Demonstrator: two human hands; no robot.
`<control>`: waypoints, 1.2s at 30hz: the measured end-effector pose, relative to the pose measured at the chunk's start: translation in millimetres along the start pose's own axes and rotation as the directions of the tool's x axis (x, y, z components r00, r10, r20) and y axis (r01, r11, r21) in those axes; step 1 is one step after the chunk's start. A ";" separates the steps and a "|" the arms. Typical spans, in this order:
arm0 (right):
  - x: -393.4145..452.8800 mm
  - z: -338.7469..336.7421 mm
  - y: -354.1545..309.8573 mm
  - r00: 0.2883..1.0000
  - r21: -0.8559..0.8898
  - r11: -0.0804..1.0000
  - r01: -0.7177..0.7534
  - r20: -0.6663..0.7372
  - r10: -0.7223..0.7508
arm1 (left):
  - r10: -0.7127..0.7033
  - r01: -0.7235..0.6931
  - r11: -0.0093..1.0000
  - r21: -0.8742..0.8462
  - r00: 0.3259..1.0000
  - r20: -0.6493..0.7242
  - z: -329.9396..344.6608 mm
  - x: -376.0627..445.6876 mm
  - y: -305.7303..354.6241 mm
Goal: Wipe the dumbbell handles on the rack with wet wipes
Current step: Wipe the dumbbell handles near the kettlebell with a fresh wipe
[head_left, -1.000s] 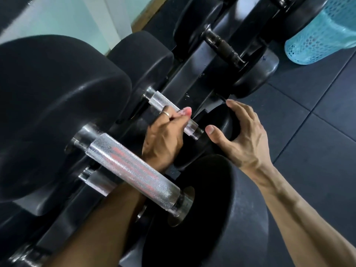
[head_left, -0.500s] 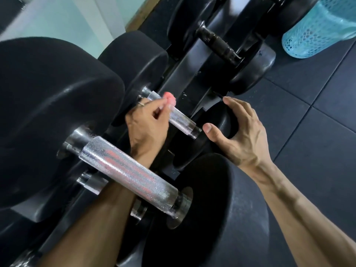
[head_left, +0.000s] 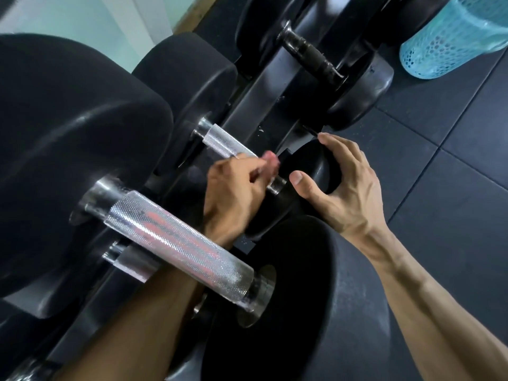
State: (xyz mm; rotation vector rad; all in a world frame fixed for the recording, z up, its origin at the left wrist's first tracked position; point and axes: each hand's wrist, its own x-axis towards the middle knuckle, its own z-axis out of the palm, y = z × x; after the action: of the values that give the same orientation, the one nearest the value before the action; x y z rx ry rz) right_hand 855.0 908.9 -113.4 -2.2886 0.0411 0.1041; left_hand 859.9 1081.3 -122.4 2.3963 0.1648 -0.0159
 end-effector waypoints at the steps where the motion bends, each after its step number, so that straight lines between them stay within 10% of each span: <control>1: 0.2 -0.3 -0.6 1.000 0.005 1.000 0.000 0.000 0.000 | 0.038 -0.039 0.999 0.008 0.996 0.082 2.1 -6.9 3.6; 8: -0.4 -0.2 -1.3 1.000 0.000 1.000 -0.002 0.010 0.002 | -0.025 0.017 0.998 -0.067 0.992 -0.121 -10.4 15.2 -8.1; 14: 0.1 -2.0 -1.8 1.000 0.017 1.000 -0.004 0.006 0.004 | 0.064 -0.069 0.997 0.033 0.987 0.149 1.0 -9.5 5.3; 22: 0.2 -1.8 -0.3 1.000 0.016 1.000 -0.009 0.011 0.009 | -0.057 0.090 0.995 0.045 0.870 -0.490 -17.3 17.7 -20.9; 27: 1.0 -1.2 -0.2 1.000 0.011 1.000 -0.005 0.011 0.005 | 0.130 -0.139 0.990 -0.006 0.940 -0.314 -4.9 -5.5 -12.3; 33: 0.0 -1.5 0.0 1.000 0.013 1.000 -0.015 0.019 0.015 | -0.216 0.085 0.960 -0.268 0.833 -0.509 -13.1 20.4 -26.8; 36: 0.7 -1.6 -0.1 1.000 0.013 1.000 -0.012 0.016 0.012 | -0.188 0.117 0.973 -0.198 0.901 -0.391 -4.9 4.4 -23.1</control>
State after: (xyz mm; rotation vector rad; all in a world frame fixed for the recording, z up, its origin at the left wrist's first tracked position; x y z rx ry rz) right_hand 855.8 907.8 -112.3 -2.2749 0.0474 0.1281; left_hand 861.2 1102.0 -134.5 2.1811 0.5299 0.4136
